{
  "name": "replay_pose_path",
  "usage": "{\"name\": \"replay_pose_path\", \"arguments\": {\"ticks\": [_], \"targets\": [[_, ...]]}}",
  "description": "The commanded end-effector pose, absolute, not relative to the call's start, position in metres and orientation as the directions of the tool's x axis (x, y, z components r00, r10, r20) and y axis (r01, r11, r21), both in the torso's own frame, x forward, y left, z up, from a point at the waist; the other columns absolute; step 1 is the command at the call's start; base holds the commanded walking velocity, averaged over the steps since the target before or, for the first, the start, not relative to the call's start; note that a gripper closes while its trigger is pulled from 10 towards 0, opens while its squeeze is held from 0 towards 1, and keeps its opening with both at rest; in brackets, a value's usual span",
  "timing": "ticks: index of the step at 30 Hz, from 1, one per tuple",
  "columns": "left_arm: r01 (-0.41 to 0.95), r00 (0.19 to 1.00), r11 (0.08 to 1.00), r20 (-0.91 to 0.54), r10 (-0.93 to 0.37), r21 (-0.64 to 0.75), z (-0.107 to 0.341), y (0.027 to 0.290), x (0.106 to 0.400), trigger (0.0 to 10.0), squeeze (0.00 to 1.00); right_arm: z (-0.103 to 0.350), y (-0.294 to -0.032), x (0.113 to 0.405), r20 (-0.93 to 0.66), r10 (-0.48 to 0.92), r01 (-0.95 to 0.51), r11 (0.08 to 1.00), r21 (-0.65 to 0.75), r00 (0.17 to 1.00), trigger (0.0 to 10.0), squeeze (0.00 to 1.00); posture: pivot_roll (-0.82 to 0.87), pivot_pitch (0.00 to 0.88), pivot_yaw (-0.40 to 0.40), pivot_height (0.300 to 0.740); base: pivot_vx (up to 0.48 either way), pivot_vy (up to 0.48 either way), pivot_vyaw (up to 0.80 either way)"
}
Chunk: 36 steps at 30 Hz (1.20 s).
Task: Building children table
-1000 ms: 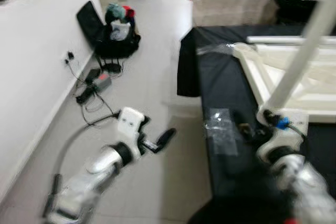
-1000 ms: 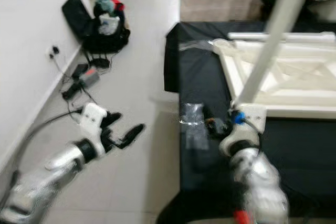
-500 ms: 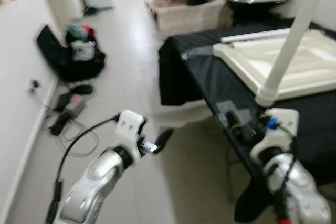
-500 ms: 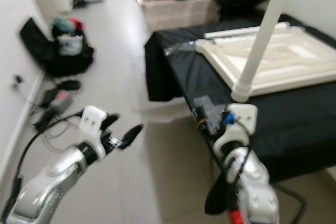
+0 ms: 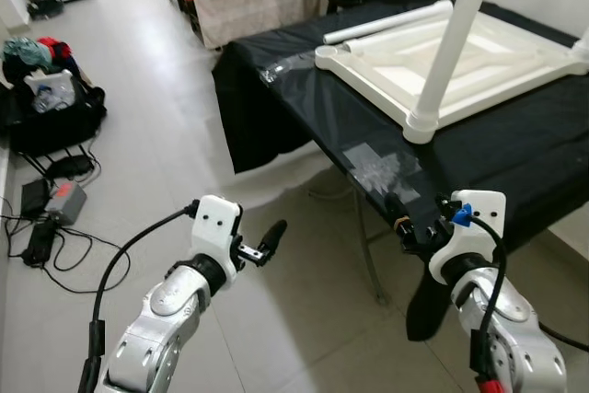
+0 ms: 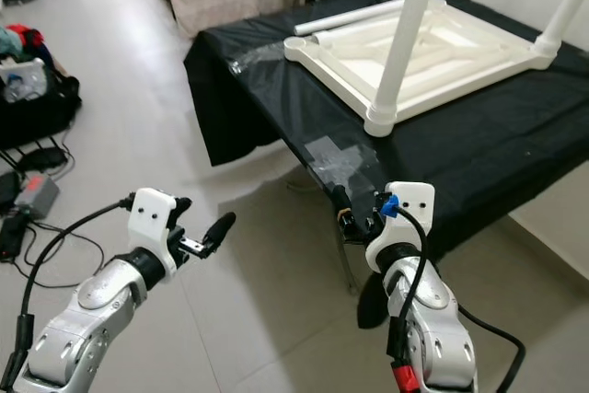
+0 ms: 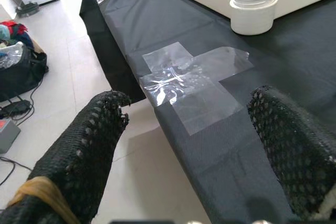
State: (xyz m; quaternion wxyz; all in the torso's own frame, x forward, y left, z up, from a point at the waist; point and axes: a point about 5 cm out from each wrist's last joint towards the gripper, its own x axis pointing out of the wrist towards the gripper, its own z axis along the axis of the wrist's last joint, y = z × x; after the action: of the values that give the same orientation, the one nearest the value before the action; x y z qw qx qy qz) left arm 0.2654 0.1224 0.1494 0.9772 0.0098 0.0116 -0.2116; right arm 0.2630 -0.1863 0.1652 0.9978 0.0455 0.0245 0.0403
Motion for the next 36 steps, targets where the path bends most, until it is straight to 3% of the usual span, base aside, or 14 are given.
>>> {"name": "replay_pose_path", "arguments": {"ticks": [1,10,32,36], "targets": [[0.392,0.92,0.92,-0.019,-0.392,0.021,0.15,0.126,0.264,10.0,0.0,0.162,-0.185,0.262,-0.051,0.085,-0.08,0.992,0.1,0.995,10.0,0.0,-0.03,0.137,0.031,0.74,0.0,0.0,-0.8],[0.303,0.953,0.953,-0.026,-0.303,0.0,0.148,0.137,0.264,10.0,0.0,0.157,-0.168,0.264,-0.047,0.158,-0.153,0.983,0.101,0.986,10.0,0.0,-0.01,0.149,0.03,0.74,0.0,0.0,-0.8],[0.306,0.952,0.951,-0.012,-0.306,0.048,0.148,0.134,0.27,10.0,0.0,0.152,-0.168,0.273,-0.041,0.108,-0.104,0.991,0.079,0.993,10.0,0.0,0.0,0.133,0.018,0.74,0.0,0.48,-0.07],[0.303,0.953,0.952,-0.009,-0.303,0.034,0.148,0.133,0.27,10.0,0.0,0.15,-0.168,0.272,-0.05,0.112,-0.108,0.992,0.071,0.993,10.0,0.0,0.0,0.13,0.025,0.74,0.0,0.455,-0.8]]}}
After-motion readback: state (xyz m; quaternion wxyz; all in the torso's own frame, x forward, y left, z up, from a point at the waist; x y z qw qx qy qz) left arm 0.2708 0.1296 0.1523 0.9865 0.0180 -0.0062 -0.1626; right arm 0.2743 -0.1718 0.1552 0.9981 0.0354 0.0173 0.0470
